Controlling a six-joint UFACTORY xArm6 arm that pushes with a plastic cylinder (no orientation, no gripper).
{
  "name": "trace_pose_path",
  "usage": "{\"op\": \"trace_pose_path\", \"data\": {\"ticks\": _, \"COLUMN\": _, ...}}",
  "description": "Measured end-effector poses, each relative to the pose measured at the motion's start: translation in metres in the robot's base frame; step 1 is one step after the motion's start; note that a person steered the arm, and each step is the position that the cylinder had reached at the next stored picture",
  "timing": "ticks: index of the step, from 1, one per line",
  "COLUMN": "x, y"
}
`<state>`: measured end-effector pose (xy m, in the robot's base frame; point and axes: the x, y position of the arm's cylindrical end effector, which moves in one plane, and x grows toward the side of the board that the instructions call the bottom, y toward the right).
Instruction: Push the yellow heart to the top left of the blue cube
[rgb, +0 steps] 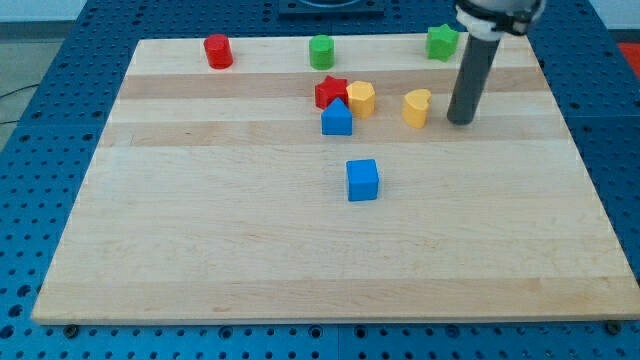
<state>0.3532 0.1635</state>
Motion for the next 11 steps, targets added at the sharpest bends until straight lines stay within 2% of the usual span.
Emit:
{"op": "trace_pose_path", "data": {"ticks": 1, "x": -0.024, "y": -0.034}}
{"op": "trace_pose_path", "data": {"ticks": 2, "x": -0.007, "y": -0.068}}
{"op": "trace_pose_path", "data": {"ticks": 3, "x": 0.035, "y": -0.073}}
{"op": "trace_pose_path", "data": {"ticks": 4, "x": 0.058, "y": -0.073}}
{"op": "trace_pose_path", "data": {"ticks": 5, "x": 0.057, "y": -0.073}}
{"op": "trace_pose_path", "data": {"ticks": 6, "x": 0.038, "y": -0.065}}
{"op": "trace_pose_path", "data": {"ticks": 7, "x": 0.038, "y": -0.122}}
{"op": "trace_pose_path", "data": {"ticks": 8, "x": 0.053, "y": -0.147}}
{"op": "trace_pose_path", "data": {"ticks": 9, "x": 0.055, "y": -0.145}}
{"op": "trace_pose_path", "data": {"ticks": 10, "x": 0.038, "y": -0.086}}
{"op": "trace_pose_path", "data": {"ticks": 11, "x": 0.005, "y": -0.099}}
